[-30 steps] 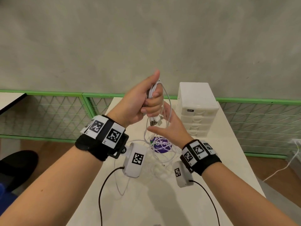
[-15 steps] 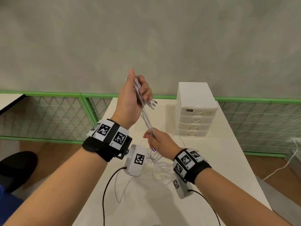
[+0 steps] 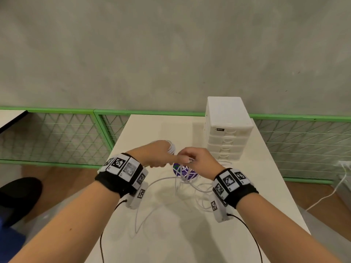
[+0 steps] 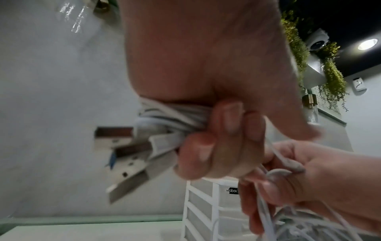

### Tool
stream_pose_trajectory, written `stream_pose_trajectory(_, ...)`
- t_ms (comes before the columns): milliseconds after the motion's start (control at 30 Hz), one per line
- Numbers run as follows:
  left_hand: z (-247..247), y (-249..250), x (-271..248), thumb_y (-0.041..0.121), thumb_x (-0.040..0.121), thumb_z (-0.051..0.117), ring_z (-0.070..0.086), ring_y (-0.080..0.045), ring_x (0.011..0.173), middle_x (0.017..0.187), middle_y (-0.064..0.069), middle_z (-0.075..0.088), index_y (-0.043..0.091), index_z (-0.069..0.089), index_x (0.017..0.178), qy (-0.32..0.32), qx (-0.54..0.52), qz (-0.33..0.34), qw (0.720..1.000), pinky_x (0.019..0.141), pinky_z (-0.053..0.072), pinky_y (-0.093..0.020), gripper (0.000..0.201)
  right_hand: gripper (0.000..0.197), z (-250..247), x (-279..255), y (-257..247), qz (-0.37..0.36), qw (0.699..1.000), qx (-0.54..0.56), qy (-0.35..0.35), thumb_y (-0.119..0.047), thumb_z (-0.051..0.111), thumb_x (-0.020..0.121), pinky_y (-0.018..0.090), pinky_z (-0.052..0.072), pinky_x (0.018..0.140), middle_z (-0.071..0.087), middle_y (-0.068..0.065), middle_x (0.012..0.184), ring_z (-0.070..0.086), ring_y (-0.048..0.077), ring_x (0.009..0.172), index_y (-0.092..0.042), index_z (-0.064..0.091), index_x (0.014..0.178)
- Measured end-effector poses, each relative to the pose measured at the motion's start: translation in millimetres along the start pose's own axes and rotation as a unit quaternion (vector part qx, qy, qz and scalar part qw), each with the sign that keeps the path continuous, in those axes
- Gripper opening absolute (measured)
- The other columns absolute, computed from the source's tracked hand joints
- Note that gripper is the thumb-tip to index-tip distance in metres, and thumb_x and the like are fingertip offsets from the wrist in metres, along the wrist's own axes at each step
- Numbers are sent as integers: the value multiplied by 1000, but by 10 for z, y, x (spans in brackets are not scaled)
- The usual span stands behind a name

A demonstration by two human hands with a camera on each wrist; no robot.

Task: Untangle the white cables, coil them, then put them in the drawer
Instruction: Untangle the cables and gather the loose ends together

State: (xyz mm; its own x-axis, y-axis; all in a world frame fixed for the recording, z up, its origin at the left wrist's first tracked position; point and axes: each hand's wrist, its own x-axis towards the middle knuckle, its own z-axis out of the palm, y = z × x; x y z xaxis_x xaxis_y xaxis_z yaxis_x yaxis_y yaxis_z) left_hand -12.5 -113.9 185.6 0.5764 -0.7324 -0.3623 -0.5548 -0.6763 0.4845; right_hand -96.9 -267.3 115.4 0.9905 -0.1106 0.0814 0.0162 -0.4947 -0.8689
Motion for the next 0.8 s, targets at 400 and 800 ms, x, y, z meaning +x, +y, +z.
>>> stream_pose_trajectory(400, 30, -200, 52, 38, 91, 61, 52, -16, 51, 62, -15, 61, 0, 66, 74, 176, -54, 29, 982, 53, 39, -26, 42, 42, -118, -130, 299, -13, 963, -84, 256, -44, 71, 77, 19, 34, 92, 46, -12, 110, 43, 4, 104, -26, 56, 111)
stream_pose_trajectory(800, 50, -157, 19, 30, 99, 48, 54, -15, 45, 83, -5, 76, 12, 65, 80, 184, -257, 65, 947, 46, 42, -22, 31, 21, 112, -137, 363, 116, 990, 74, 27, -42, 57, 89, 27, 50, 85, 71, -5, 96, 66, 8, 91, -26, 69, 96)
